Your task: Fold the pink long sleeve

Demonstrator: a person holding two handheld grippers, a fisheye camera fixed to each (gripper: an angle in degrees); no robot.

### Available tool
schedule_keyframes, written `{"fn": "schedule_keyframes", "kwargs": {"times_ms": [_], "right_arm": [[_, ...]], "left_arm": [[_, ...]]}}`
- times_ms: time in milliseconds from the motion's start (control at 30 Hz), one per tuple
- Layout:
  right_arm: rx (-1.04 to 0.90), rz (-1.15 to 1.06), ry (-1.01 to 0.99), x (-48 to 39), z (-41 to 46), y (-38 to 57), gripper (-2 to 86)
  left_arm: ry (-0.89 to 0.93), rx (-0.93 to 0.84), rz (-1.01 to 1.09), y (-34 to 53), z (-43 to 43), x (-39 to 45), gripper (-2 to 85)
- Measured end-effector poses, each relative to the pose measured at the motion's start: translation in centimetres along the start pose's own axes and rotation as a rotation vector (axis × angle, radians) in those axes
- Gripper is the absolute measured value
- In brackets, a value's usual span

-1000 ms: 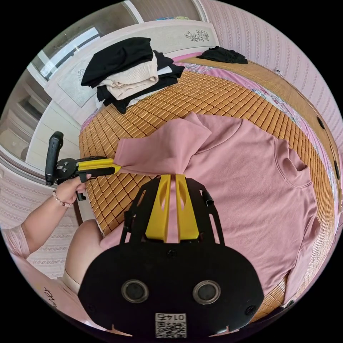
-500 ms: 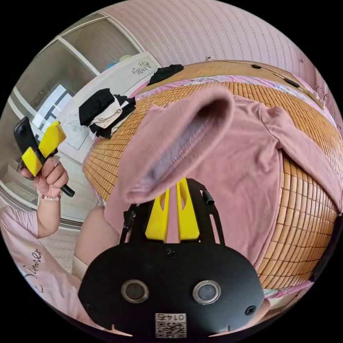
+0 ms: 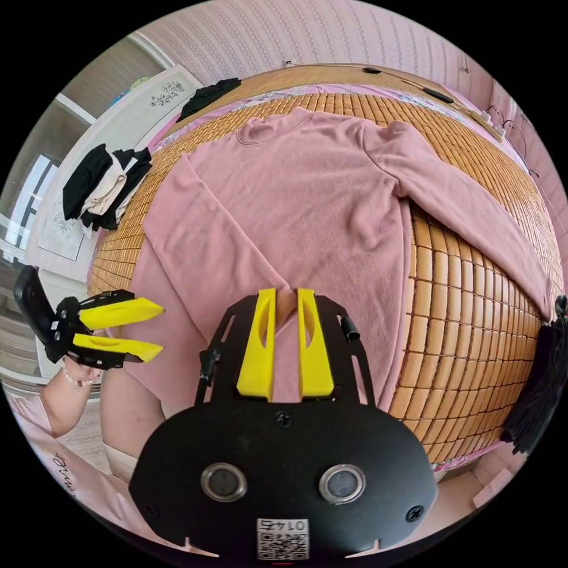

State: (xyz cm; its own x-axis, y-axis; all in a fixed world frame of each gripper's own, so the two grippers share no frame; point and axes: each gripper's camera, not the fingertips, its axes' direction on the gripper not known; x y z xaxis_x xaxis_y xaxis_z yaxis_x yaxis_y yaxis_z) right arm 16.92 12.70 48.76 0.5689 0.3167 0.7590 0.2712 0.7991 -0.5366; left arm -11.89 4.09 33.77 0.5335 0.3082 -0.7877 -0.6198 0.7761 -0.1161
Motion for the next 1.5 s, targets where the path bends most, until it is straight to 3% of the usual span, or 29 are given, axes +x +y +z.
{"fn": "schedule_keyframes", "kwargs": {"times_ms": [100,200,367,433,567,667,833,1033,1233,1267,1400,1500], "right_arm": [[0.041,-0.049,-0.123,-0.2,-3.2,-0.1,1.8],[0.142,-0.085,-0.198,0.3,-8.4,0.5,1.1],[0.318,0.004,-0.247,2.8,-16.5,5.1,1.3],[0.278,0.070,-0.195,4.1,-16.0,6.4,1.7],[-0.025,0.135,-0.114,5.9,-10.2,7.1,3.7],[-0.028,0.081,-0.030,4.4,-10.5,6.3,4.8],[0.048,-0.198,-0.033,-2.5,-10.6,-1.7,5.6],[0.095,-0.474,-0.045,-14.0,-5.9,-14.9,6.9],[-0.035,-0.412,-0.053,-18.4,1.7,-23.7,9.3],[-0.117,-0.415,-0.068,-19.0,2.9,-24.7,5.0],[-0.017,-0.513,-0.085,-22.5,-0.3,-25.7,1.9],[-0.047,-0.505,-0.003,-23.5,0.9,-26.5,4.8]], "left_arm": [[-0.090,-0.125,0.038,-2.2,4.9,1.1,7.9],[-0.100,0.028,0.052,-2.8,2.0,1.5,3.3],[0.049,0.267,0.221,-2.6,-2.4,4.5,3.2],[0.088,0.194,0.246,-2.3,0.3,4.7,4.1],[0.096,0.079,0.147,-0.1,3.4,2.0,5.6],[-0.007,0.095,0.066,2.7,2.1,-2.0,5.7],[-0.407,0.065,-0.102,4.3,-0.5,-11.9,5.1],[-0.552,0.011,-0.087,0.9,1.4,-17.8,6.9],[-0.508,-0.093,-0.112,-1.3,5.7,-22.9,5.3],[-0.497,-0.083,-0.128,-1.2,5.7,-23.4,4.0],[-0.391,0.107,-0.307,1.4,4.0,-27.4,1.8],[-0.210,0.164,-0.532,3.4,4.8,-32.1,2.5]]}}
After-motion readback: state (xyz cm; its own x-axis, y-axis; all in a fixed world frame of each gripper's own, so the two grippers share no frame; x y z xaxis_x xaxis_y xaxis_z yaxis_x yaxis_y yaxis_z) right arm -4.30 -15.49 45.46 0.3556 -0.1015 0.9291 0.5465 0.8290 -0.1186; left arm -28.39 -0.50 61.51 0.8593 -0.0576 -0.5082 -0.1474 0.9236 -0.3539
